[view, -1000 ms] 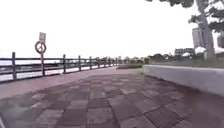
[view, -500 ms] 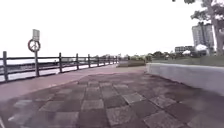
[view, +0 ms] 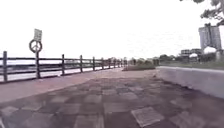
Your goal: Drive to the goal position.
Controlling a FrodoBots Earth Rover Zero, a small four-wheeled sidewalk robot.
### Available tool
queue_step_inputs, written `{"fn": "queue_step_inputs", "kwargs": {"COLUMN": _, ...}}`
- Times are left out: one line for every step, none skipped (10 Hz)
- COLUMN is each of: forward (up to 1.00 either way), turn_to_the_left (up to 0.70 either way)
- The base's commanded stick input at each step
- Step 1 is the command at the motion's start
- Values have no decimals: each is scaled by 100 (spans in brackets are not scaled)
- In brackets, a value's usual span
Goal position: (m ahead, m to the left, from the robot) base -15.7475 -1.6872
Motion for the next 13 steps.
{"fn": "queue_step_inputs", "kwargs": {"forward": 100, "turn_to_the_left": 0}}
{"fn": "queue_step_inputs", "kwargs": {"forward": 100, "turn_to_the_left": 0}}
{"fn": "queue_step_inputs", "kwargs": {"forward": 100, "turn_to_the_left": 0}}
{"fn": "queue_step_inputs", "kwargs": {"forward": 100, "turn_to_the_left": 0}}
{"fn": "queue_step_inputs", "kwargs": {"forward": 100, "turn_to_the_left": 0}}
{"fn": "queue_step_inputs", "kwargs": {"forward": 100, "turn_to_the_left": 0}}
{"fn": "queue_step_inputs", "kwargs": {"forward": 100, "turn_to_the_left": 0}}
{"fn": "queue_step_inputs", "kwargs": {"forward": 100, "turn_to_the_left": 0}}
{"fn": "queue_step_inputs", "kwargs": {"forward": 100, "turn_to_the_left": 0}}
{"fn": "queue_step_inputs", "kwargs": {"forward": 100, "turn_to_the_left": 0}}
{"fn": "queue_step_inputs", "kwargs": {"forward": 100, "turn_to_the_left": 0}}
{"fn": "queue_step_inputs", "kwargs": {"forward": 100, "turn_to_the_left": 0}}
{"fn": "queue_step_inputs", "kwargs": {"forward": 0, "turn_to_the_left": 0}}
